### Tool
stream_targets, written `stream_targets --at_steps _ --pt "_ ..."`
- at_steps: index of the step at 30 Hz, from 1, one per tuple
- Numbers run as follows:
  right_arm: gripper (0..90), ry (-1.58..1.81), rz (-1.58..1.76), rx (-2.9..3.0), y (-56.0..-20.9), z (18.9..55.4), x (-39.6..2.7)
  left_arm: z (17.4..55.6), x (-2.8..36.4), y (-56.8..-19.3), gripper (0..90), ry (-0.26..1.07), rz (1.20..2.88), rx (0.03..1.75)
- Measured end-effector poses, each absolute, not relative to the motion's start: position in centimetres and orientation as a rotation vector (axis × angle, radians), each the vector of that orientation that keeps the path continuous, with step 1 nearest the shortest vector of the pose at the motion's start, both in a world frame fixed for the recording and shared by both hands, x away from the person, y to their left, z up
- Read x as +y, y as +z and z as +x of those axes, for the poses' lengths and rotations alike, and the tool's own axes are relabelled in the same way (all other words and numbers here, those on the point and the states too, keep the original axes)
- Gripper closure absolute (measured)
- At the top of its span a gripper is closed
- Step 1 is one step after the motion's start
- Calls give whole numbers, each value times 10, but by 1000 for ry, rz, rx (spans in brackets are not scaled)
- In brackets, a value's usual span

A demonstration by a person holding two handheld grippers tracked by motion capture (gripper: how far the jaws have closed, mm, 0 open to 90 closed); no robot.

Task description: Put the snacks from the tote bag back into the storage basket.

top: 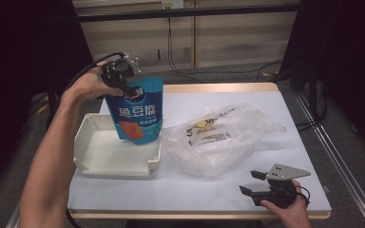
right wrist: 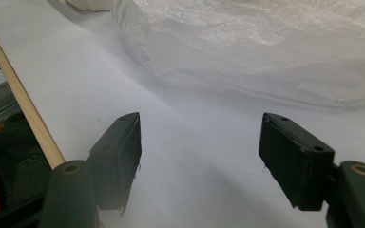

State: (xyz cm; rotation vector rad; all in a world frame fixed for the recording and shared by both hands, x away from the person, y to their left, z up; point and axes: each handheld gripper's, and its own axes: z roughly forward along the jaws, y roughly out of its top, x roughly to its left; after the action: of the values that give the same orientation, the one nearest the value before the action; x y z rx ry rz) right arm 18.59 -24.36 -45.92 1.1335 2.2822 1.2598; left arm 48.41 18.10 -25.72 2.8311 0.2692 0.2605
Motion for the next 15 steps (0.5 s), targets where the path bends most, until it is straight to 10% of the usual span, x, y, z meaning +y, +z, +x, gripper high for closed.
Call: stream_targets --at_steps 15 --pt "309 1262 1142 2282 -460 187 -244 486 204 -257 531 234 2691 518"
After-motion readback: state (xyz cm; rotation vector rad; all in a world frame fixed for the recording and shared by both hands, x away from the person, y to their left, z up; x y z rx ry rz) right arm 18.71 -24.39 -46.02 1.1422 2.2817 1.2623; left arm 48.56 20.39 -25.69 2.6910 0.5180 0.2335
